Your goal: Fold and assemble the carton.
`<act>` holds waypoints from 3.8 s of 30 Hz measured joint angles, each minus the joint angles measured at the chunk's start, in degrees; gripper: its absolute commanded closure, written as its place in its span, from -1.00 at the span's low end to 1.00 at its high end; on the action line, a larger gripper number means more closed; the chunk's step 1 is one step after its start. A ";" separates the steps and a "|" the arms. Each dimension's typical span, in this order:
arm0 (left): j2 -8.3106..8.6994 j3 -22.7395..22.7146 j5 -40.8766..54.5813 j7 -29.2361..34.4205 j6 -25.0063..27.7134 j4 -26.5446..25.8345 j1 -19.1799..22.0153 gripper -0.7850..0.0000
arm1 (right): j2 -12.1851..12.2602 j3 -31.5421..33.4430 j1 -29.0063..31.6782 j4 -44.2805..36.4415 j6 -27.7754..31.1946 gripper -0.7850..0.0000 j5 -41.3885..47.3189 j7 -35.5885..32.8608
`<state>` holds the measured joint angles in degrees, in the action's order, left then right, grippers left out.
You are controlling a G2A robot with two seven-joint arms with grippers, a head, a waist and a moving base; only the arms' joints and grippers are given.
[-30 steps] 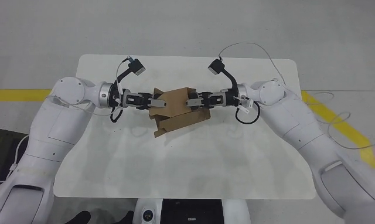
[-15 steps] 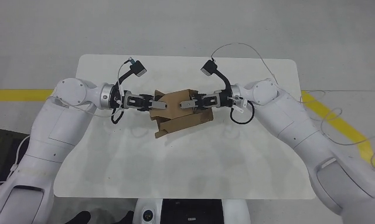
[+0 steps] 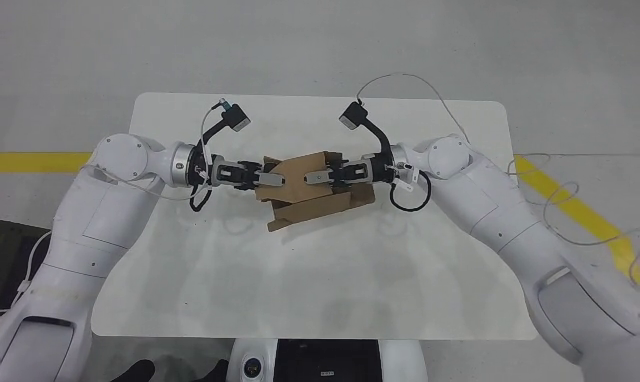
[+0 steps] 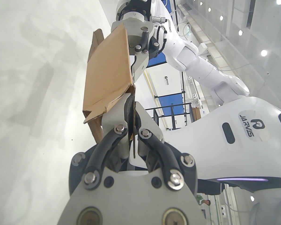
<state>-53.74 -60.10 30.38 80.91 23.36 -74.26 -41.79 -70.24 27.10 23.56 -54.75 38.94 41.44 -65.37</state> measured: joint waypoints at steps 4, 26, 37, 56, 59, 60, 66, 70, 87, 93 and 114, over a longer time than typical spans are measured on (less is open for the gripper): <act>0.05 -0.08 -0.09 -0.04 0.04 0.22 -0.02 -0.40 | -0.07 -0.19 -0.07 0.12 0.00 1.00 0.29 -0.01; -0.47 -0.24 5.98 3.28 -3.92 2.50 1.05 -1.00 | -2.06 0.26 -0.16 6.58 1.64 1.00 0.23 1.65; -0.53 -1.80 10.43 5.72 -7.09 1.93 1.35 -1.00 | -4.60 0.44 -0.83 10.64 2.92 1.00 -2.15 2.94; -1.08 -1.68 7.55 2.13 -5.77 -2.12 0.38 -1.00 | -8.24 1.59 -1.56 11.61 2.18 1.00 -5.27 2.20; -1.11 -1.75 6.57 1.44 -5.47 -2.35 0.20 -1.00 | -8.46 1.95 -1.49 11.32 1.97 1.00 -5.72 1.99; -1.12 -1.79 6.37 1.27 -5.39 -2.45 0.17 -1.00 | -8.51 2.07 -1.49 11.14 1.85 1.00 -5.85 1.87; -1.14 -2.09 4.47 0.18 -4.14 -3.38 -0.03 -1.00 | -8.86 3.01 -1.46 10.02 0.97 1.00 -6.47 1.00; -1.10 -2.24 2.95 -0.57 -3.54 -3.96 -0.52 -1.00 | -9.07 3.81 -1.26 9.68 0.52 1.00 -6.73 0.55; -0.90 -3.92 3.45 -0.16 -3.90 -3.92 -1.35 -1.00 | -7.53 9.74 1.76 11.02 -0.53 1.00 -8.06 -0.55; -1.03 -3.37 1.30 -0.97 -3.28 -2.31 -1.32 -1.00 | -5.88 12.03 3.78 9.58 -1.47 1.00 -9.23 -1.45; -1.62 -2.05 -0.55 -2.48 -2.67 -0.93 -0.78 -1.00 | -3.11 11.62 7.83 -2.50 -6.19 1.00 -8.50 -6.17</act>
<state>-55.36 -62.15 29.83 78.44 20.70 -75.19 -42.58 -73.35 38.72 31.38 -57.26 32.75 32.94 -71.54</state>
